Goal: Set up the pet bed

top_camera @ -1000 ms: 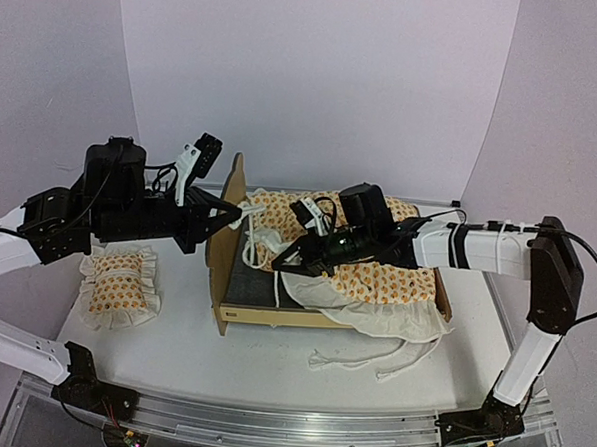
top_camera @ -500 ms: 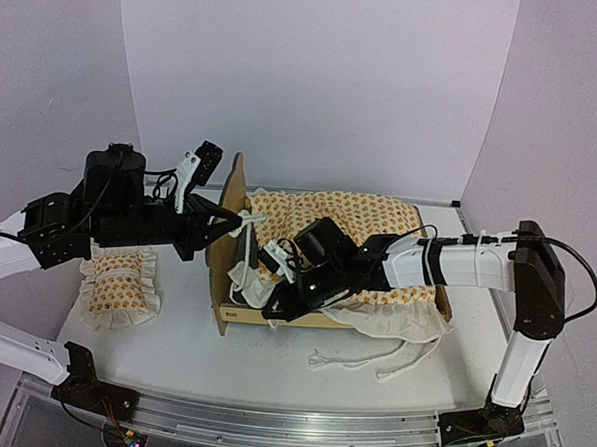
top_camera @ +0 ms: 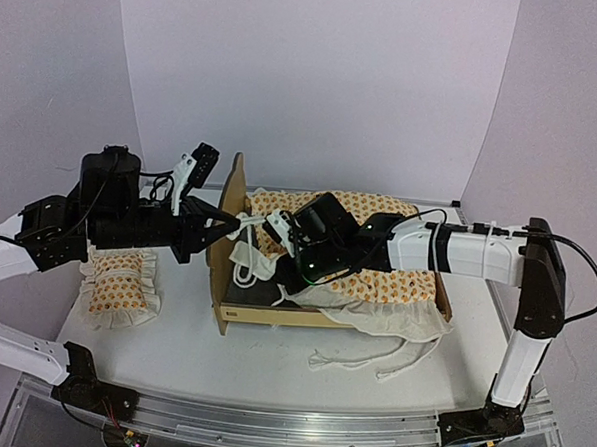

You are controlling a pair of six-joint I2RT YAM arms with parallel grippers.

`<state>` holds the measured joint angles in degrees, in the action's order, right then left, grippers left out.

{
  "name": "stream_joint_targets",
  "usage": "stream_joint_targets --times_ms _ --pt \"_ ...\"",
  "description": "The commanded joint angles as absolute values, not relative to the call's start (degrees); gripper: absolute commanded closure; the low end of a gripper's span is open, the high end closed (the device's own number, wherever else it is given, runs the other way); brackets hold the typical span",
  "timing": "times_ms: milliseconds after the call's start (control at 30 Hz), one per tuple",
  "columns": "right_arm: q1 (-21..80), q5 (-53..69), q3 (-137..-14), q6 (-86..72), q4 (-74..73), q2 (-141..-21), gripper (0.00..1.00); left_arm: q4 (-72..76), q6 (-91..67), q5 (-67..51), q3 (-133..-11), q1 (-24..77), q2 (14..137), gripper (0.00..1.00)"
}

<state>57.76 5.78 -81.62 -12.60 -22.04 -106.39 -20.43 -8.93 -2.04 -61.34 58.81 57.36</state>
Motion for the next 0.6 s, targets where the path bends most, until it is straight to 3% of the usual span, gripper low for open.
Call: stream_joint_targets --times_ms 0,200,400,567 --pt "57.8 6.1 -84.9 -10.4 -21.4 -107.1 1.0 -17.5 -9.2 -3.2 -61.0 58.7 55.8 1.0" --pt "58.5 14.7 -82.6 -11.7 -19.7 -109.1 1.0 -17.4 -9.2 -2.6 -60.3 58.6 55.0 1.0" --pt "58.8 14.1 -81.6 -12.0 -19.1 -110.1 1.0 -17.4 -9.6 -3.8 -59.6 58.6 55.0 1.0" --pt "58.9 13.3 -89.7 -11.5 -33.4 -112.8 0.93 -17.4 -10.2 -5.3 -58.7 58.6 54.6 1.0"
